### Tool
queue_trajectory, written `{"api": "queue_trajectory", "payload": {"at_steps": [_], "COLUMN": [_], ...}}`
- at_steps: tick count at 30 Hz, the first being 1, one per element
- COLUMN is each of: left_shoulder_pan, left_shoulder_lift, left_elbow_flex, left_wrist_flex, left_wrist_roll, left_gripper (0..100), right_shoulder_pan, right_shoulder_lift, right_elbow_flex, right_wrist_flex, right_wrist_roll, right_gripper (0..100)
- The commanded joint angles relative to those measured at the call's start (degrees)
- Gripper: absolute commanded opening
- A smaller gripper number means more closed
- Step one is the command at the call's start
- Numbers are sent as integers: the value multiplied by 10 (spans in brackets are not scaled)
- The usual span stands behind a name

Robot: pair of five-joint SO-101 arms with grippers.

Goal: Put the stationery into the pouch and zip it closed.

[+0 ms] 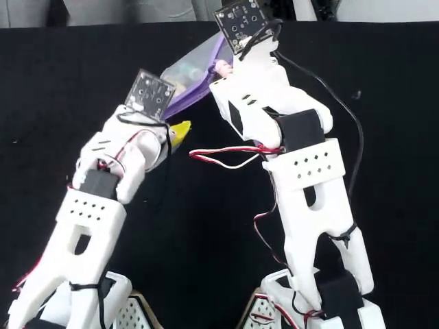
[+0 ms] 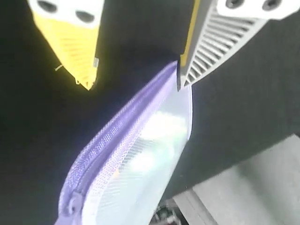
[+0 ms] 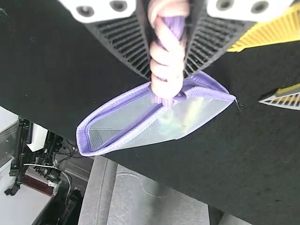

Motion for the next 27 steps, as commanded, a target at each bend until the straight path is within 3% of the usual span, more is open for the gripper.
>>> {"api": "queue_trajectory", "payload": {"at_steps": [1, 7, 16, 27], "left_shoulder_pan": [20, 33, 29, 34], "left_shoulder_lift": [3, 62, 183, 198], "left_elbow_flex": [12, 5, -79, -100], "left_wrist_flex": [-96, -178, -197, -197], "left_wrist_roll": [-4, -4, -3, -3], "left_gripper": [280, 278, 271, 21], "right_shoulder_pan": [-8, -9, -6, 4], "right_shoulder_lift": [-35, -35, -35, -35], "right_elbow_flex": [-42, -37, -36, -37], "right_wrist_flex": [2, 2, 7, 18], "right_wrist_roll": [5, 5, 5, 5], "right_gripper": [11, 11, 11, 11]}}
